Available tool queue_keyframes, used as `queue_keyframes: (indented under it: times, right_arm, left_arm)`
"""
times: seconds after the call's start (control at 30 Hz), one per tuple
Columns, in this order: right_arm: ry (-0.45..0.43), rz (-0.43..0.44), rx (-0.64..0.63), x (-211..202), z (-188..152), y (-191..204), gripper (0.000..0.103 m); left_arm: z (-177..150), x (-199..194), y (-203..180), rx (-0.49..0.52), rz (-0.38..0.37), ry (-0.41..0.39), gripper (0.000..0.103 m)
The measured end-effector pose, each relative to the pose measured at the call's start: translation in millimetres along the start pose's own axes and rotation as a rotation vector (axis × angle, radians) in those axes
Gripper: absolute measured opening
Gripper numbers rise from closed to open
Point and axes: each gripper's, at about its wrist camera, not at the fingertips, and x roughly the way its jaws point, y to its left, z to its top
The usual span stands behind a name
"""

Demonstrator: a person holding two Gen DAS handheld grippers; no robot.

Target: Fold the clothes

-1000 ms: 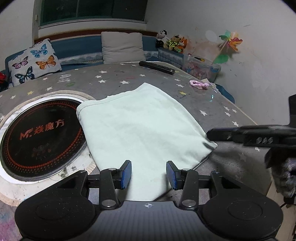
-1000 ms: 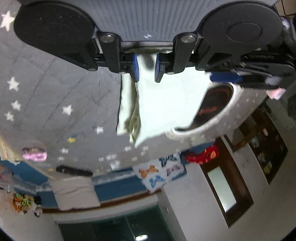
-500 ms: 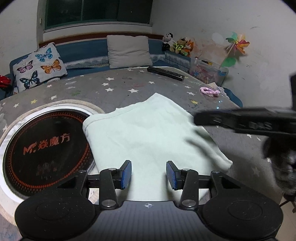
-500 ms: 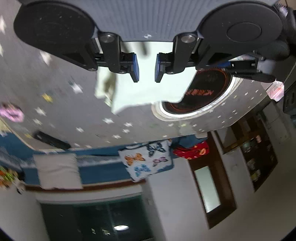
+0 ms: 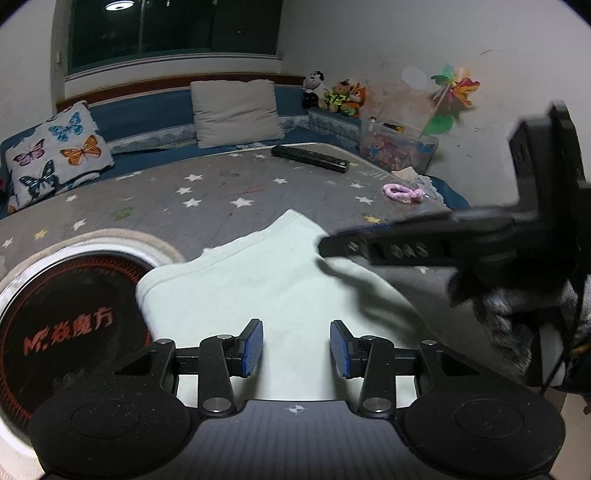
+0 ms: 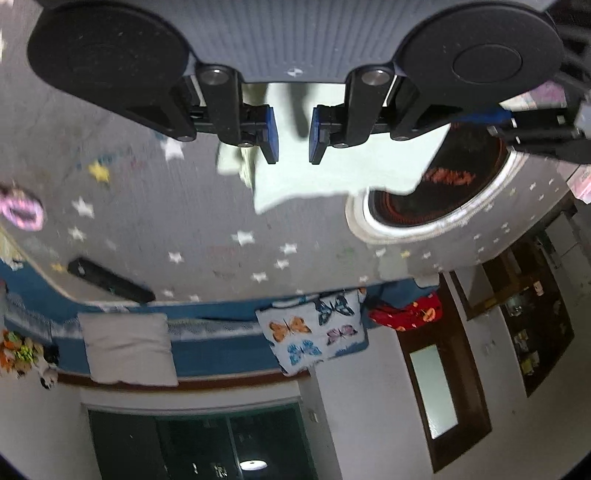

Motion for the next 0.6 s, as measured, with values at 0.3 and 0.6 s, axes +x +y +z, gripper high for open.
queue_keyframes:
  times: [0.3, 0.6]
  right_arm:
    - [0.066, 0.001, 0.0, 46.2, 5.3, -15.7, 0.015]
    - [0.068, 0.02, -0.003, 46.2, 4.6, -21.5, 0.015]
  left_arm:
    - [-3.2, 23.6, -14.4, 0.038, -0.046, 0.032, 0.042]
    - [7.3, 14.8, 15.6, -0.022, 0.0, -0.01, 0.042]
